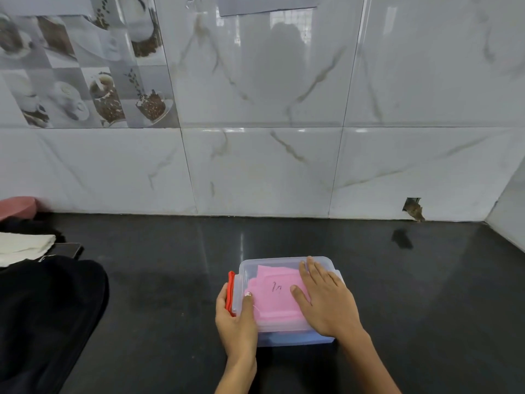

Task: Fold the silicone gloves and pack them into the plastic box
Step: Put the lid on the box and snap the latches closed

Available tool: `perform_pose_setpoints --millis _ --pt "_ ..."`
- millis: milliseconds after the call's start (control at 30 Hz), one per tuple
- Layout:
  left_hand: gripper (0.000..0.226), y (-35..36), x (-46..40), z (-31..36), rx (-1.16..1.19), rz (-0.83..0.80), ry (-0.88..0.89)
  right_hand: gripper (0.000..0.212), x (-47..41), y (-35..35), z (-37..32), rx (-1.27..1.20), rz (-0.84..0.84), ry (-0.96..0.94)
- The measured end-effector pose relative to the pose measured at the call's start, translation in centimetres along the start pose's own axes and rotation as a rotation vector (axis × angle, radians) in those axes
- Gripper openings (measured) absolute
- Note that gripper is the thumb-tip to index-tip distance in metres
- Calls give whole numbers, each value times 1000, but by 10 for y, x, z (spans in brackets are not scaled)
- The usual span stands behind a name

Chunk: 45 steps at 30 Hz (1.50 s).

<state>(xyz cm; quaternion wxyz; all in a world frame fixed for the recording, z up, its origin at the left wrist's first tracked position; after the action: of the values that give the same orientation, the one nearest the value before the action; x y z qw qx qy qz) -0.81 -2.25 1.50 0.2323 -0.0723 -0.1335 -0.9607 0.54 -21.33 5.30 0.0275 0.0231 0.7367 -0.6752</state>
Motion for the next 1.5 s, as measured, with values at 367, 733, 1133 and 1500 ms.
perform_pose_setpoints --millis 367,733,1133,1500 --pt "52 4 1 6 -30 -35 51 65 1 -1 0 9 -8 2" --pt "45 6 2 13 -129 -101 113 65 3 -1 1 4 -4 19" --pt "67 87 25 58 -1164 -462 882 65 5 -3 0 -6 23 21" --pt "66 93 3 18 -1432 -630 641 70 19 -28 15 -223 376 230"
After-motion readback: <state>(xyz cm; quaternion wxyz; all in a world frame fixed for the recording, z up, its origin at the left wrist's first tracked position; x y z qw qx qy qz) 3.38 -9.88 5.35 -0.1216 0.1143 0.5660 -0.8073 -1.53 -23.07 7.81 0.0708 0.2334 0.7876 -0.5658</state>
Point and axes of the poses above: each hand's wrist, its own x-axis away from the middle knuckle, its own y-axis out of the palm, z = x × y, the point moved 8 cm from there along -x, towards the middle knuckle, and after that the axes turned 6 degrees about x, right-handed, at the moved point
